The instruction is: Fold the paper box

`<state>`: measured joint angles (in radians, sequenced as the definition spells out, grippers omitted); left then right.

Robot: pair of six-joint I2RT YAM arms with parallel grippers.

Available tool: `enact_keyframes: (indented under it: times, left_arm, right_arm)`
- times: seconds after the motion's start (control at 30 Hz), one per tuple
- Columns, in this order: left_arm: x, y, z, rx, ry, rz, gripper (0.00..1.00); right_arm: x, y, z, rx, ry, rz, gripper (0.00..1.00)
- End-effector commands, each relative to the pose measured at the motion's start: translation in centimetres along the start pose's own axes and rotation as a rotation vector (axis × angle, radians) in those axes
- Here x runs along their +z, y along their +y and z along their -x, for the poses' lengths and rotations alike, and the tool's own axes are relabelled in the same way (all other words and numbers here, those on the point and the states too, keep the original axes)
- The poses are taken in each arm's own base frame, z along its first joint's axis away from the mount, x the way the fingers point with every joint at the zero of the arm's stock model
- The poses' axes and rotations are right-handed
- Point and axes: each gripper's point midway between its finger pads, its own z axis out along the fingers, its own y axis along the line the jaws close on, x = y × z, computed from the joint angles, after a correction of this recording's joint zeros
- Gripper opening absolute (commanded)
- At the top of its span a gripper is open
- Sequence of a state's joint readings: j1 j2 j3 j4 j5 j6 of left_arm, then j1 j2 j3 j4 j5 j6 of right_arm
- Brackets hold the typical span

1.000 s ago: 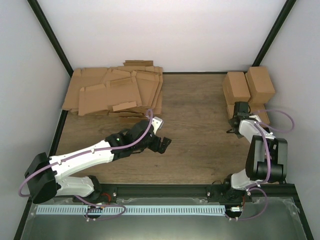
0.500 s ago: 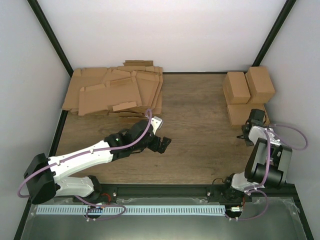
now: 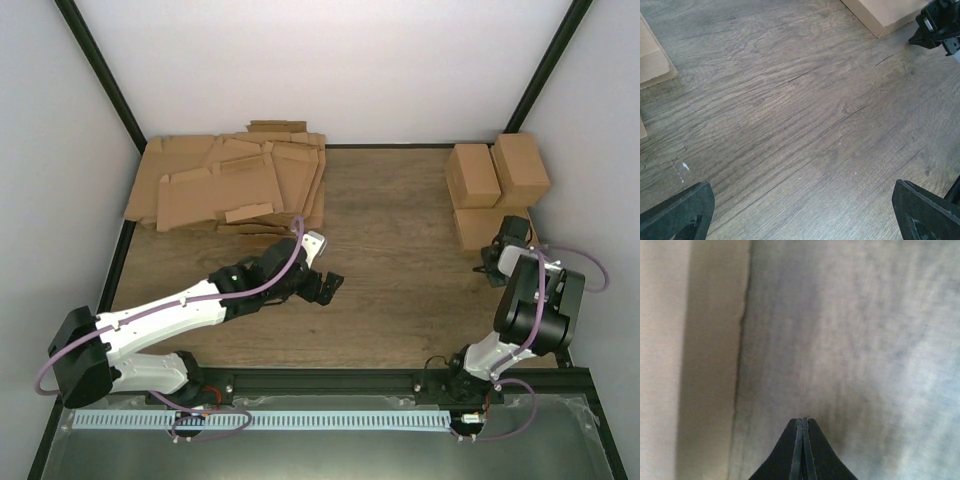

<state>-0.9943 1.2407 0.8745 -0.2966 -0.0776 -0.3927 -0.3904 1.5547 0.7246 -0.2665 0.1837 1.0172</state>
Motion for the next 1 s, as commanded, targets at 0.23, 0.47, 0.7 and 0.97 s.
enact_keyframes:
  times: [0.23,0.47,0.7,0.97]
  left_arm:
    - [0.2,-0.1,1.0,0.001,-0.010,0.008,1.00]
    - [0.3,0.0,1.0,0.004,-0.005,0.017,1.00]
    - [0.1,0.1,1.1,0.002,-0.013,0.025,1.00]
    - [-0.9,1.4,1.8,-0.002,-0.056,0.087,1.00]
  right_arm:
    - [1.9,3.4,-0.2,-0.019,0.070,0.092,0.01]
    - [1.7,3.8,0.2,-0.017,0.060,0.105,0.01]
    - [-0.1,3.0,1.1,-0.004,0.001,0.098,0.01]
    - [-8.7,5.4,3.5,-0.074,-0.185,0.292,0.06]
